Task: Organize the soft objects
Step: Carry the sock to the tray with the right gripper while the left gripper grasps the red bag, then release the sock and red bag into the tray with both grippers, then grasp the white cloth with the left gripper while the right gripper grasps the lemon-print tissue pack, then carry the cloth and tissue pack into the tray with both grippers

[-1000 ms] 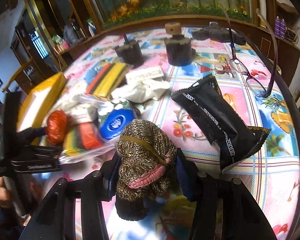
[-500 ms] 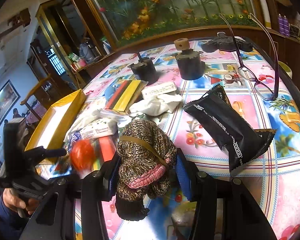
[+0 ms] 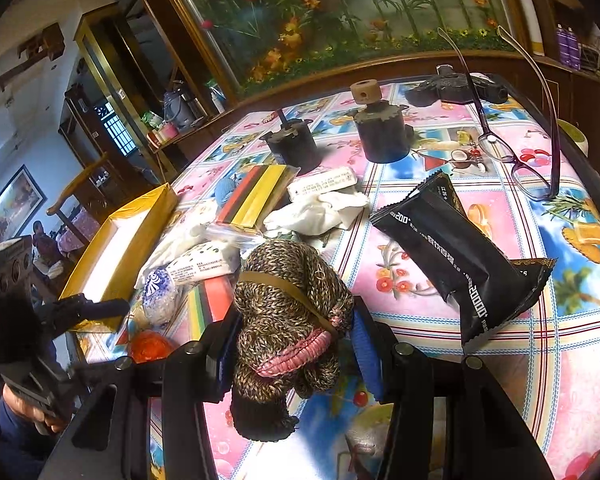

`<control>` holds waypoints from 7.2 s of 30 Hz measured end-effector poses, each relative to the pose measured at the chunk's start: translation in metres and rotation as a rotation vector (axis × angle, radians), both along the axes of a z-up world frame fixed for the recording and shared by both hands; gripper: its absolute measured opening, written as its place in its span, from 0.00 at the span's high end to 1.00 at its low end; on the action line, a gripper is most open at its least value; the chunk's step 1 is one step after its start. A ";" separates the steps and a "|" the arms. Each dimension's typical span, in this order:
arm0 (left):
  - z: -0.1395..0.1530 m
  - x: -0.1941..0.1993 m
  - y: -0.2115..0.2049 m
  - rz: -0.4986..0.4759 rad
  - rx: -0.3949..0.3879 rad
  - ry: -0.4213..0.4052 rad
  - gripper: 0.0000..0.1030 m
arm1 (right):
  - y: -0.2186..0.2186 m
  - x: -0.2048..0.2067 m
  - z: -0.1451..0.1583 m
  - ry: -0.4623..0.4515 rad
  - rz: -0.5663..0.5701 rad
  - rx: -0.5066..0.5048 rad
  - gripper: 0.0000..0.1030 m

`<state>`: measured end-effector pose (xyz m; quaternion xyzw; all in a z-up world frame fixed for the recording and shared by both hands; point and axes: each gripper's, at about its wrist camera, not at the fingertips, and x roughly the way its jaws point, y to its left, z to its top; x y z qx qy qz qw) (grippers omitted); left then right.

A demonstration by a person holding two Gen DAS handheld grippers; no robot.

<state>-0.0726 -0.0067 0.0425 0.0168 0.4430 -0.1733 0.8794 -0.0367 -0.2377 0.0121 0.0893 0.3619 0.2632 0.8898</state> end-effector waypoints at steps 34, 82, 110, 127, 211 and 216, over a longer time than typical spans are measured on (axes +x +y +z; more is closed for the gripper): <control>0.039 -0.014 0.111 0.242 -0.056 -0.069 0.48 | 0.049 -0.010 0.031 -0.018 0.099 -0.001 0.47; -0.005 0.115 0.287 0.598 -0.129 0.071 0.30 | 0.437 0.200 0.016 0.244 0.277 -0.154 0.31; 0.032 0.024 0.145 0.347 -0.196 -0.055 0.19 | 0.119 0.068 0.033 0.109 0.228 0.152 0.25; -0.018 0.112 0.075 0.315 -0.062 0.158 0.21 | 0.069 0.065 0.030 0.133 0.208 0.290 0.22; 0.055 0.008 0.290 0.657 -0.200 -0.073 0.78 | 0.298 0.017 0.047 0.026 0.478 -0.124 0.25; 0.045 0.040 0.317 0.688 -0.184 -0.011 0.78 | 0.347 0.028 0.033 0.089 0.492 -0.204 0.25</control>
